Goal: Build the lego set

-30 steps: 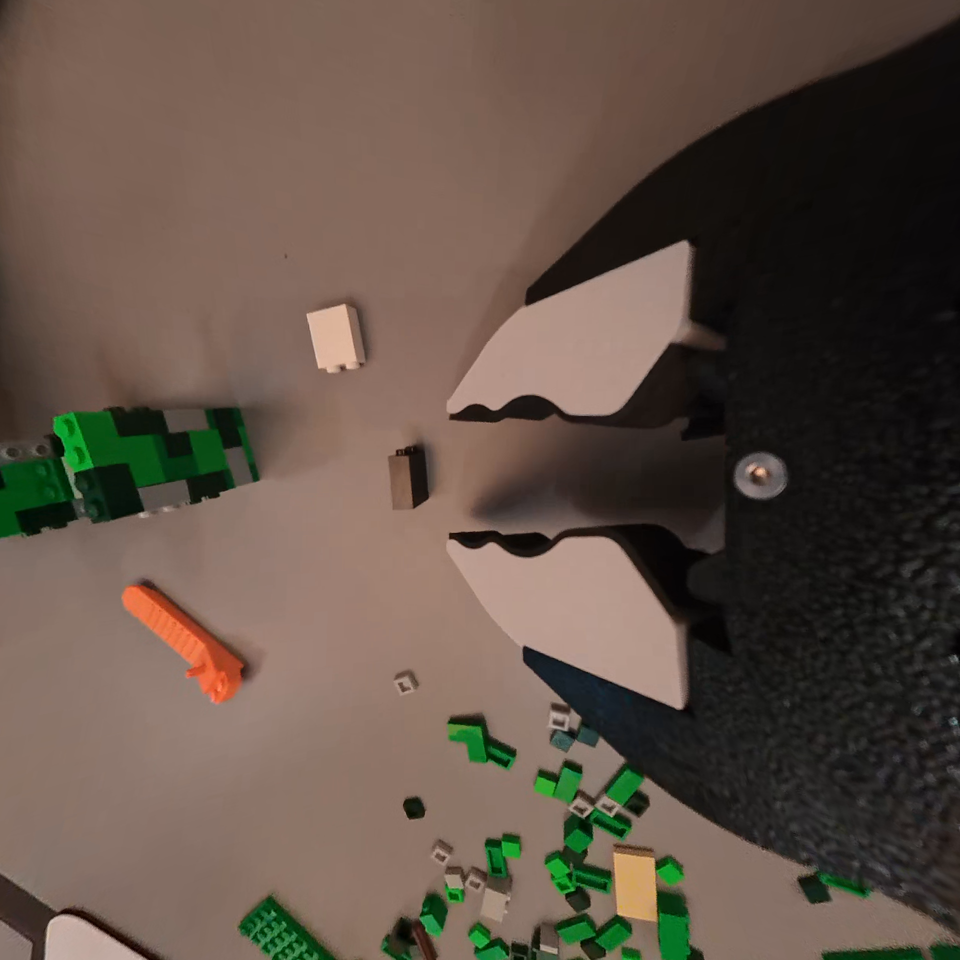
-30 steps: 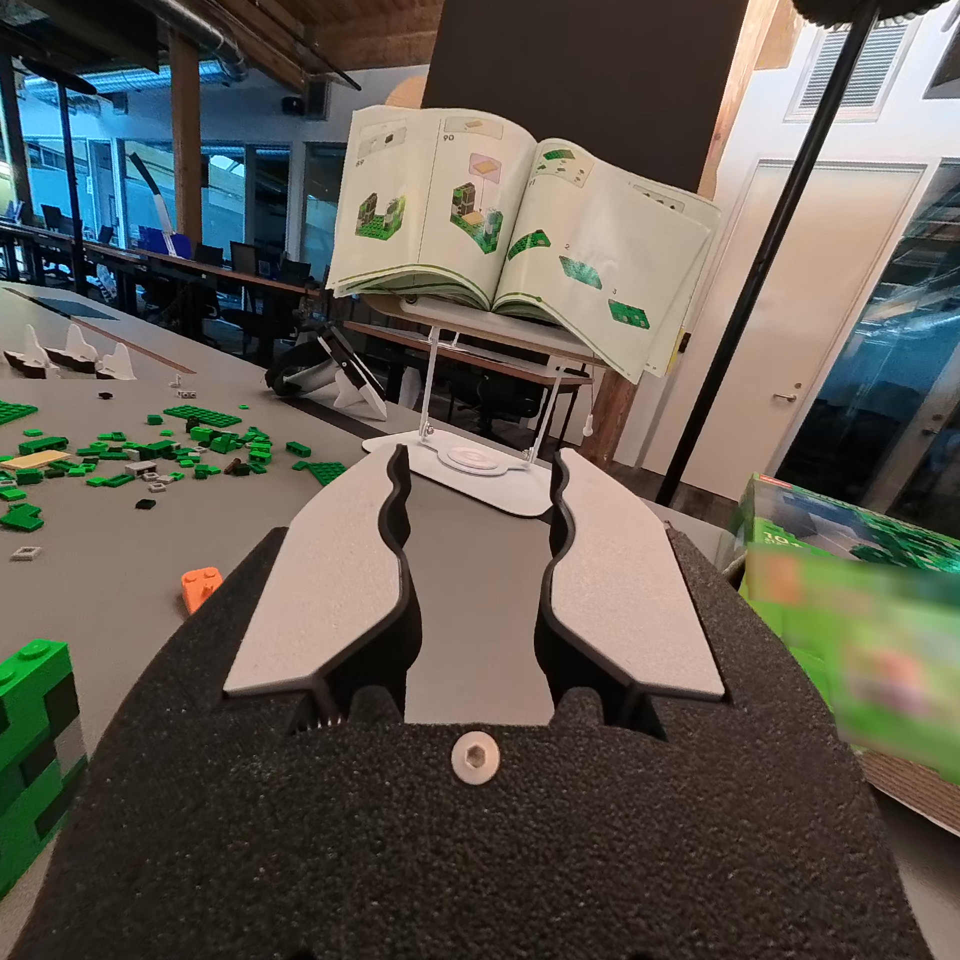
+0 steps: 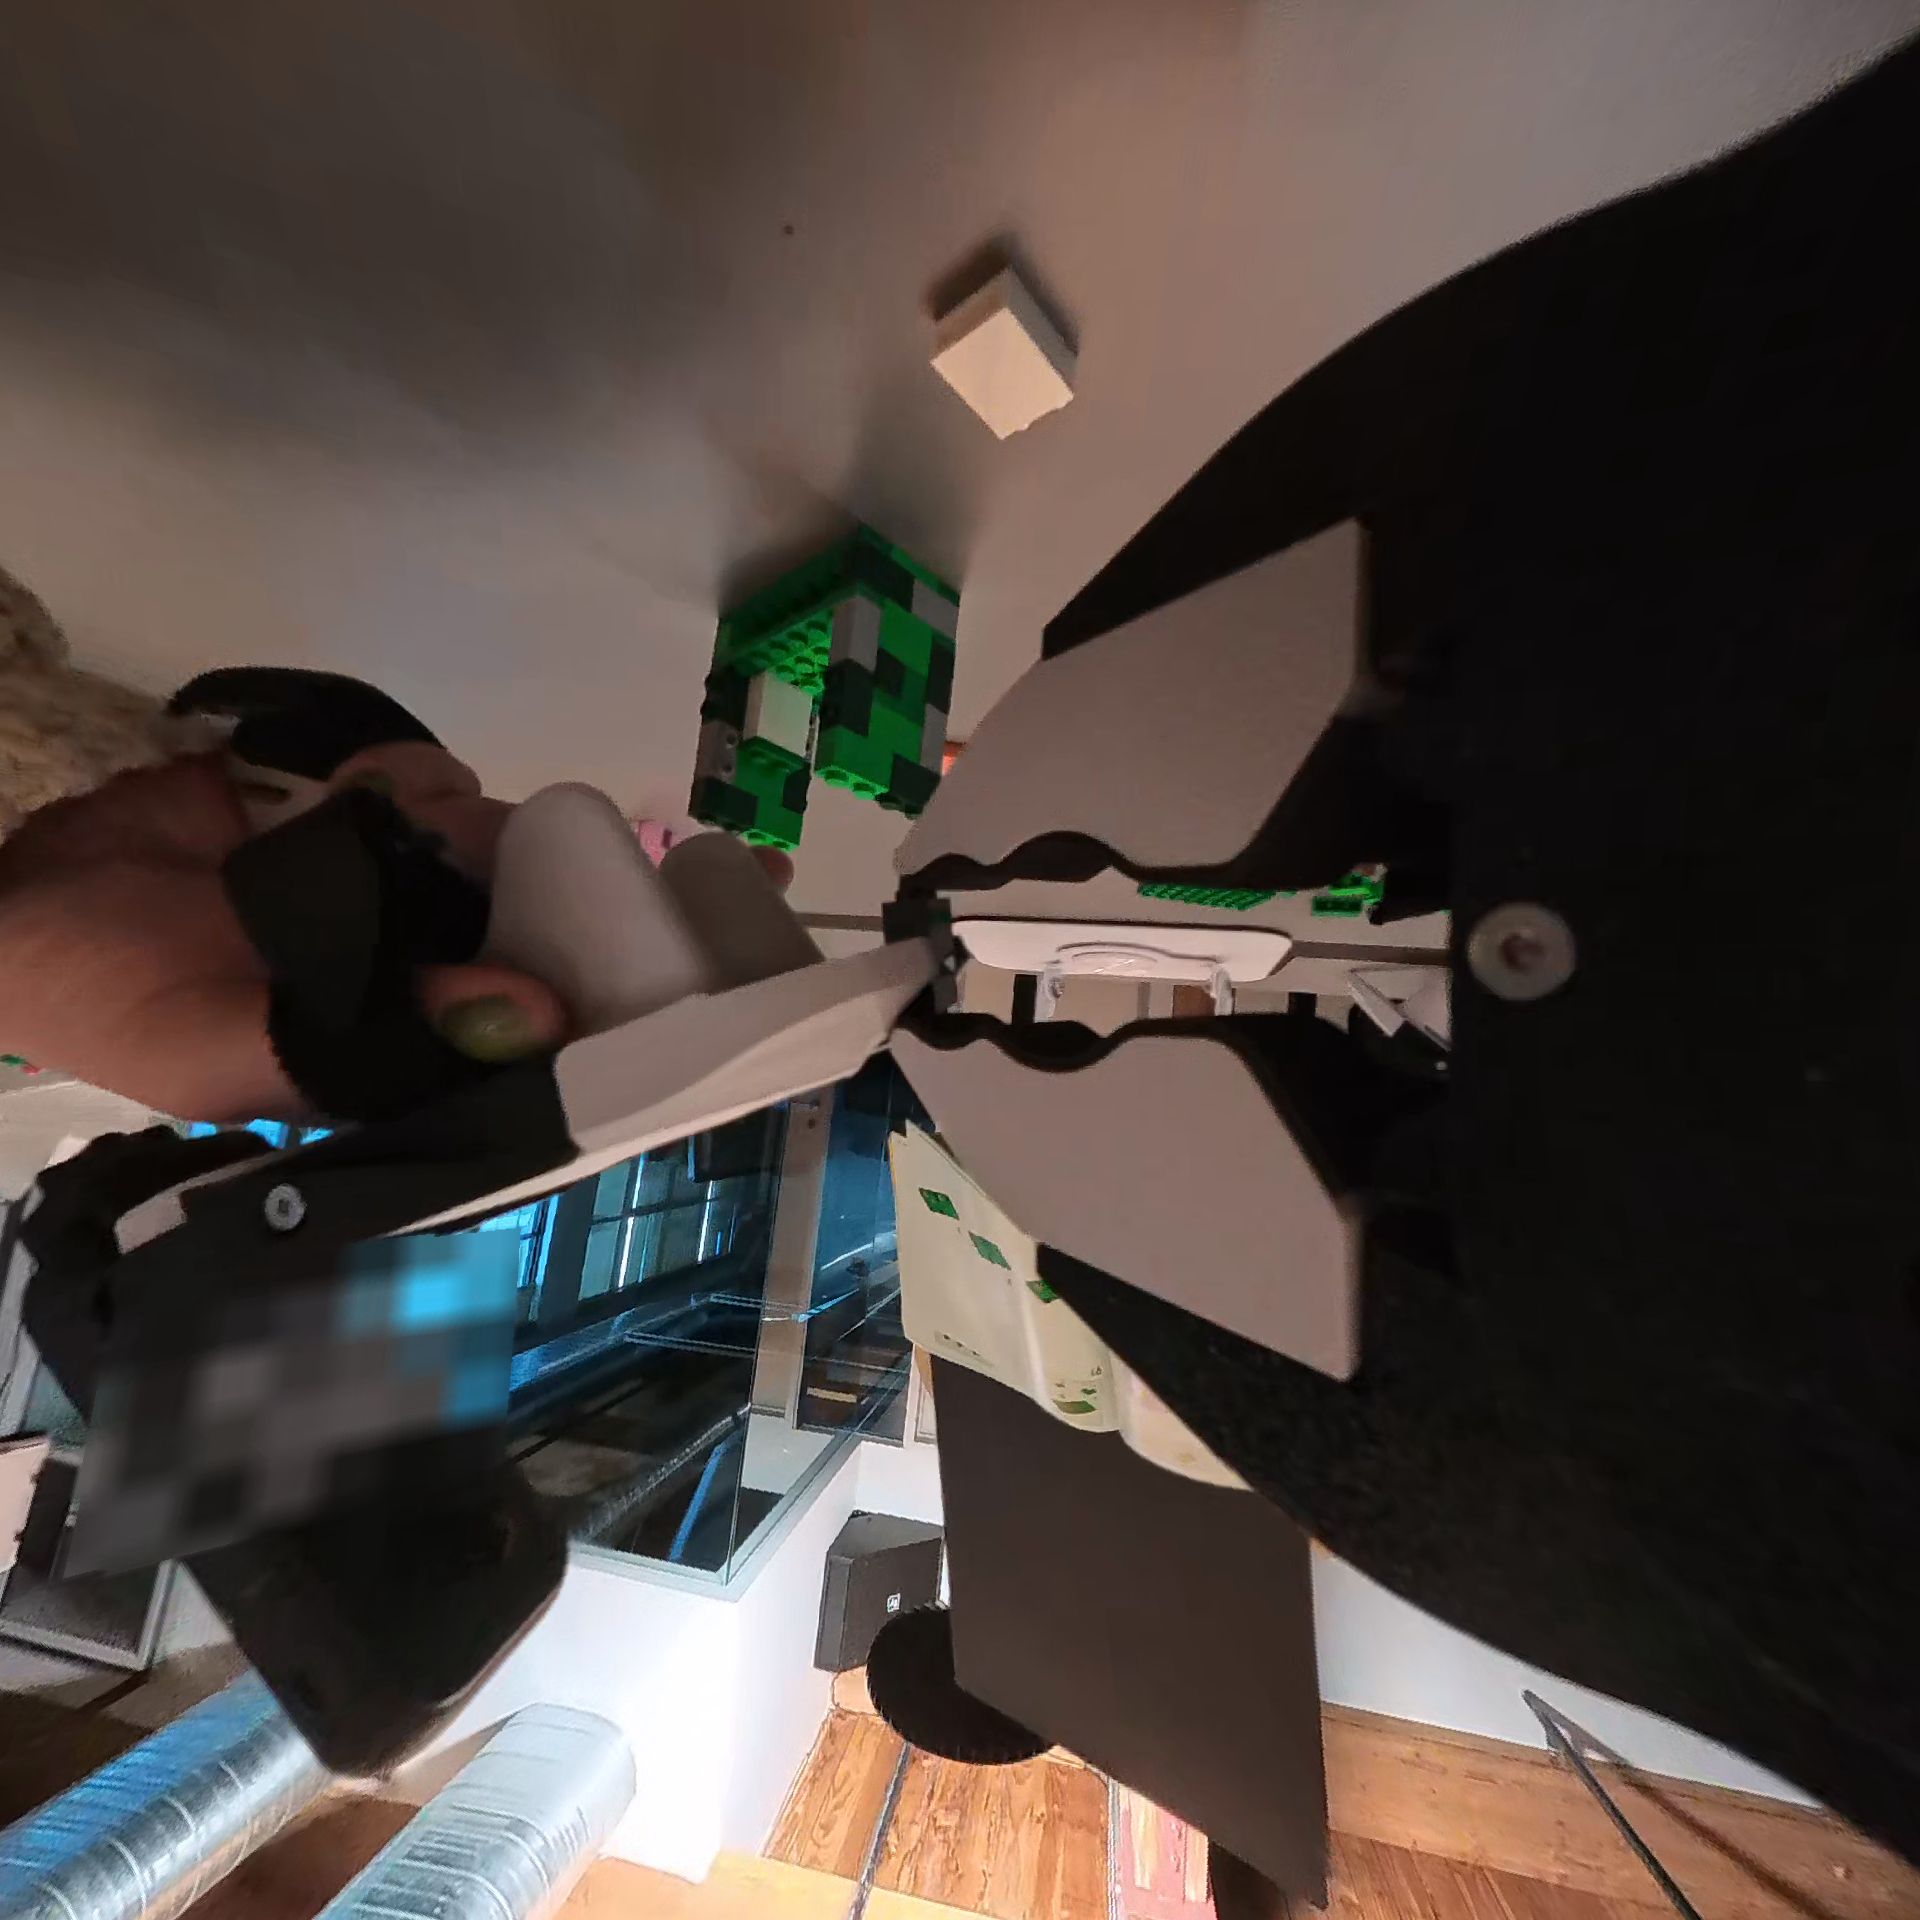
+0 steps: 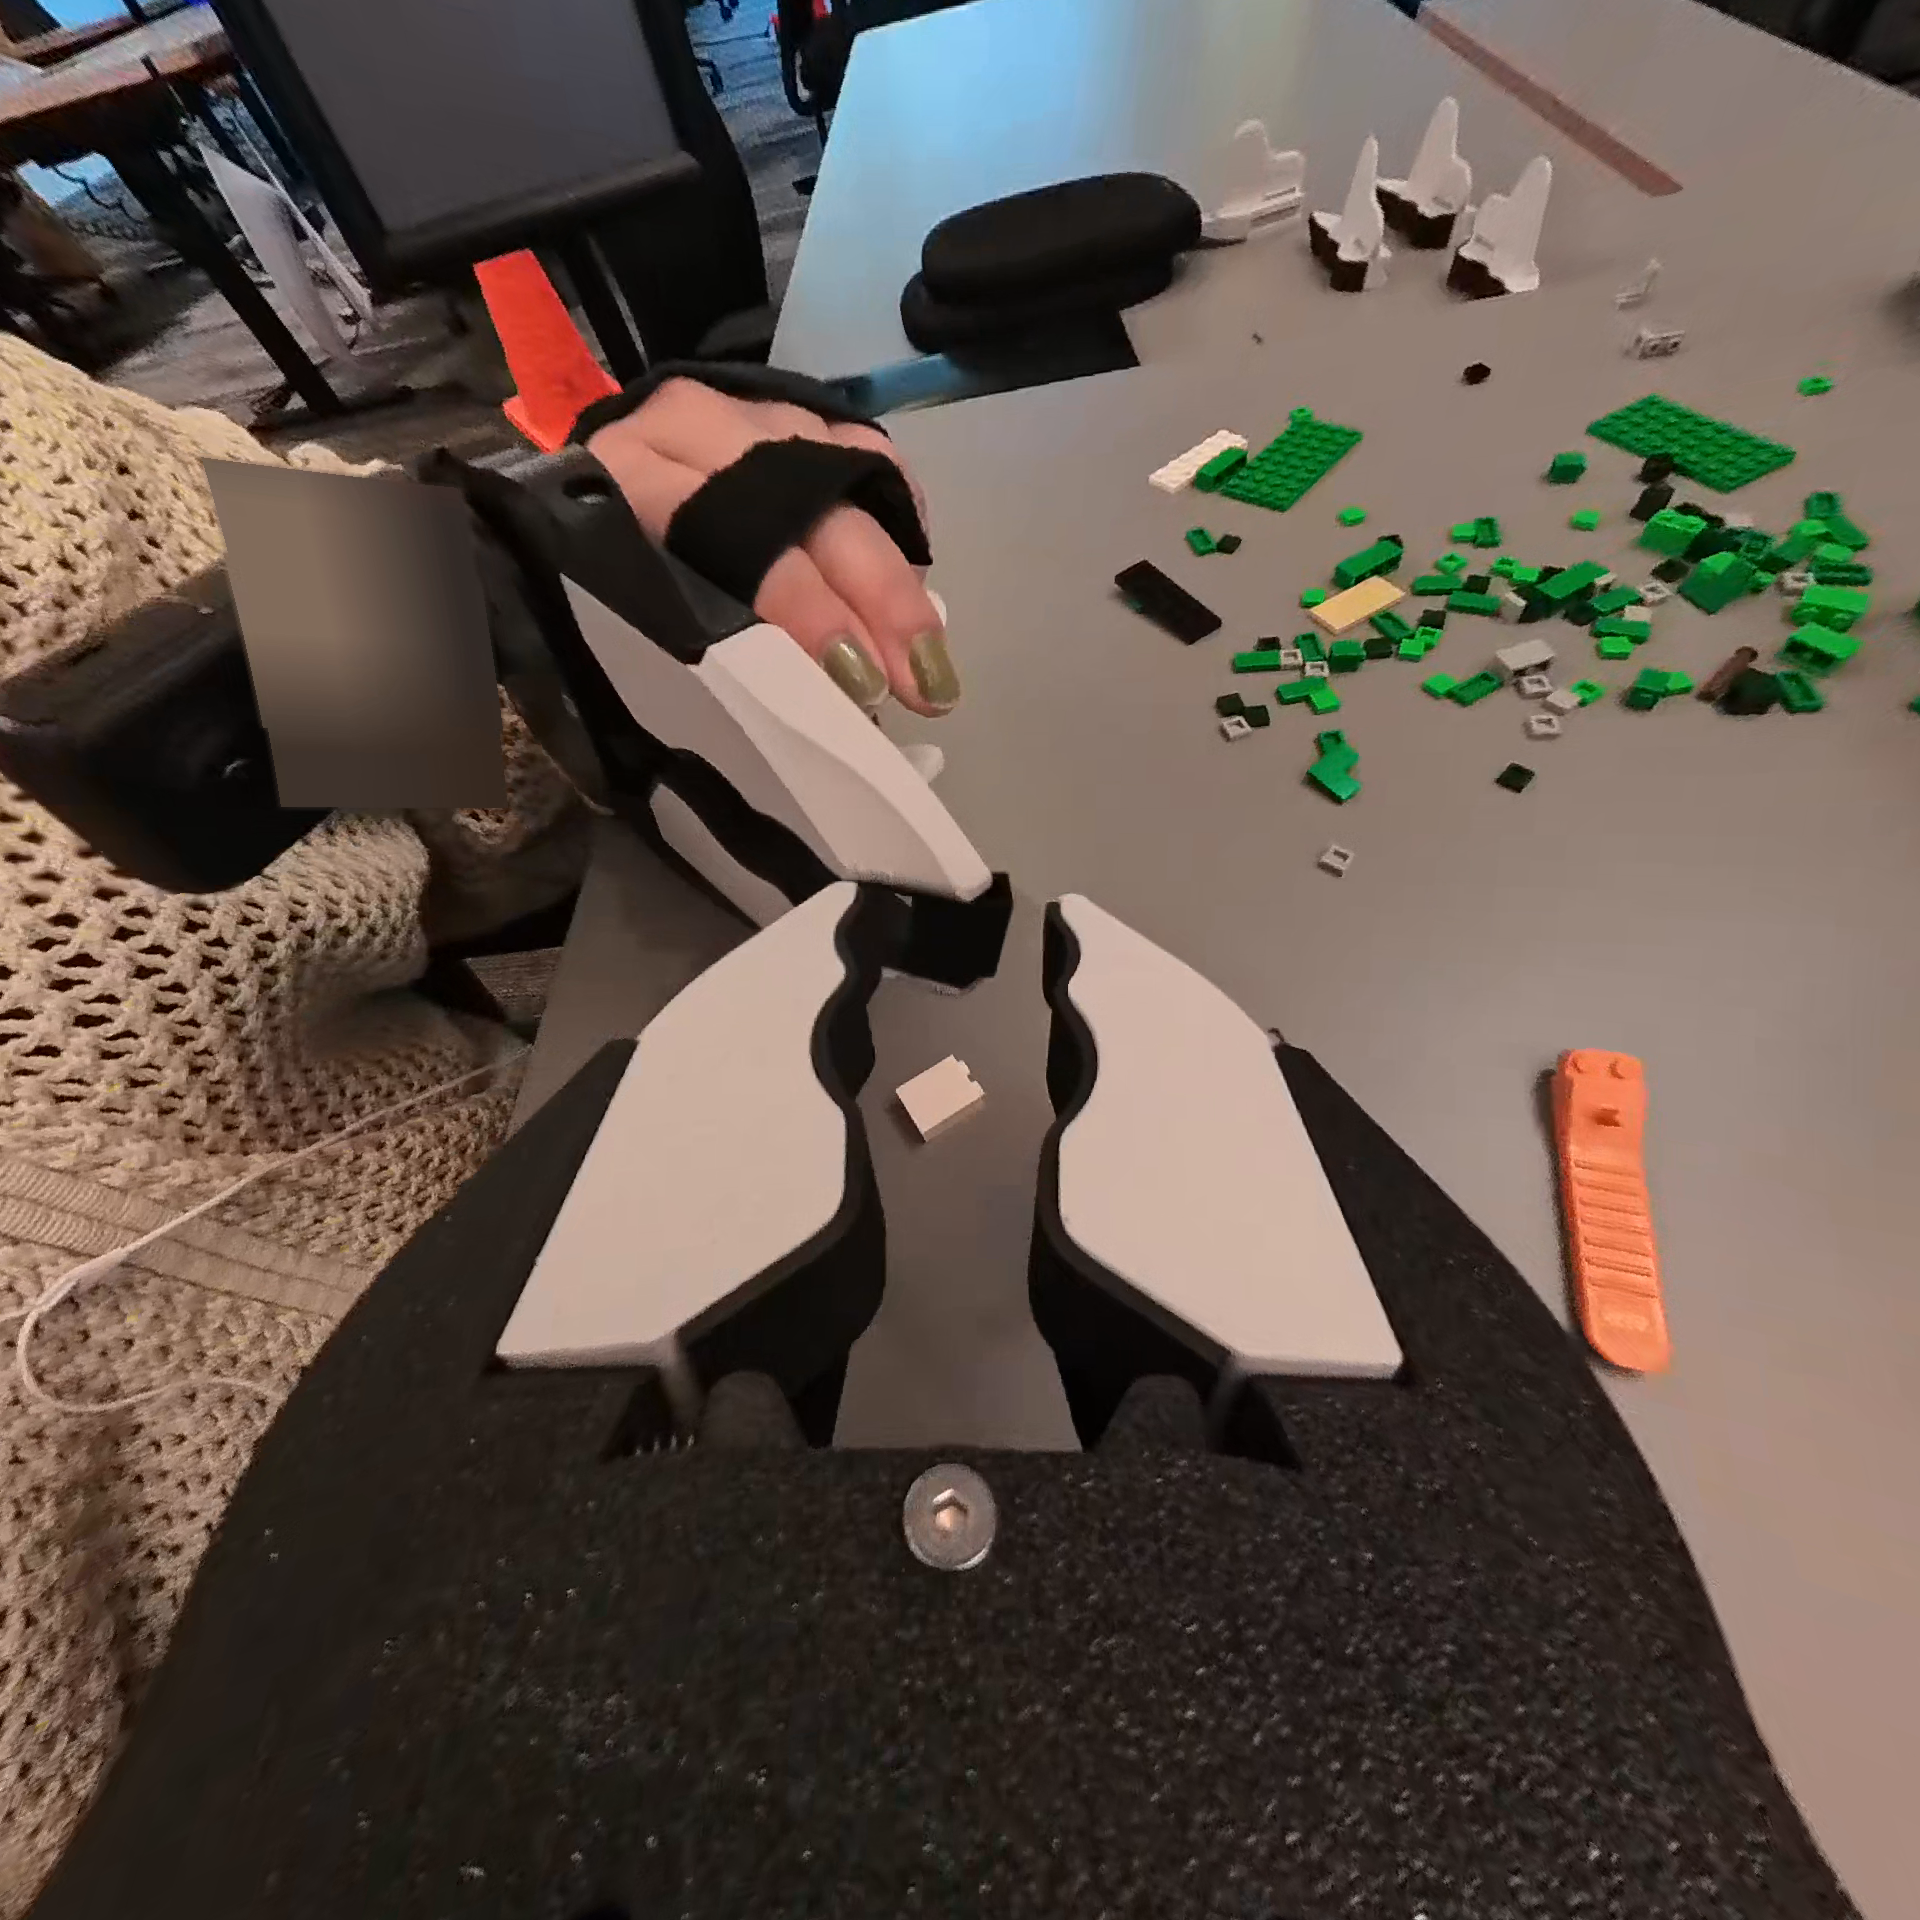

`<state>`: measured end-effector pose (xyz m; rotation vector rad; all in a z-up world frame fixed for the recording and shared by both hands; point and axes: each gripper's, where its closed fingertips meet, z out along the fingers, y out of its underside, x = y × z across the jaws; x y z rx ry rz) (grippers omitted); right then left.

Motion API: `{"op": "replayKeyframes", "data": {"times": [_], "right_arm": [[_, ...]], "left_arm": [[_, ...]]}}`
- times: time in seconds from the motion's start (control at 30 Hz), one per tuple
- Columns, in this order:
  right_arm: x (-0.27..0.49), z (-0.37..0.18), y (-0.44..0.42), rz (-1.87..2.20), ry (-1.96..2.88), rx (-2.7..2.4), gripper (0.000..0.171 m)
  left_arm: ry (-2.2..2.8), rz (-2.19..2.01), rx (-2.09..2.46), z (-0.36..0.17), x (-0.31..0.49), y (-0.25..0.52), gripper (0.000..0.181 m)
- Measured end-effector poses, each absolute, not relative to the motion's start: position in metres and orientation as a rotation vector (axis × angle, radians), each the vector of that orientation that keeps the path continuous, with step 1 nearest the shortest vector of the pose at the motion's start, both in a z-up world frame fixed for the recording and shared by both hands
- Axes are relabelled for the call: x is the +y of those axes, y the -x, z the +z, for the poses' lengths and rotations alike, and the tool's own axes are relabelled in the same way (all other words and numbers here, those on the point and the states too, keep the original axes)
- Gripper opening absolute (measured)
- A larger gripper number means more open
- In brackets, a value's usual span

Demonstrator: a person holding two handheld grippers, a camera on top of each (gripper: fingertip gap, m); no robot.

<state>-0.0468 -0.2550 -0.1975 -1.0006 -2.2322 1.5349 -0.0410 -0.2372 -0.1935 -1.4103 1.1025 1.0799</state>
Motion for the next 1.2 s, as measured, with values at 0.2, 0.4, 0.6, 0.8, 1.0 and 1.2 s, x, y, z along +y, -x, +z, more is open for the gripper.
{"op": "replayKeyframes", "data": {"times": [0.2, 0.4, 0.6, 0.8, 1.0, 1.2], "right_arm": [[-0.243, -0.195, 0.048, 1.438, 0.815, -2.184, 0.017], [-0.226, -0.186, 0.042, 1.352, 0.561, -2.085, 0.017], [-0.184, -0.192, 0.050, 1.320, 0.721, -2.001, 0.017], [-0.154, -0.153, 0.063, 0.671, 0.365, -1.577, 0.017], [-0.174, -0.158, 0.069, 0.184, 0.070, -1.474, 0.016], [-0.173, -0.168, 0.074, 0.074, 0.029, -1.493, 0.016]], "left_arm": [[1.453, 0.934, 0.856, -0.180, -0.235, 0.047, 0.043], [1.720, 0.428, 0.563, -0.199, -0.233, 0.059, 0.054], [1.833, 0.211, 0.492, -0.218, -0.210, 0.054, 0.063], [1.702, 0.001, 0.179, -0.154, -0.194, 0.057, 0.038], [1.763, 0.123, 0.173, -0.154, -0.177, 0.062, 0.027], [1.801, 0.193, 0.281, -0.168, -0.177, 0.058, 0.004]]}}
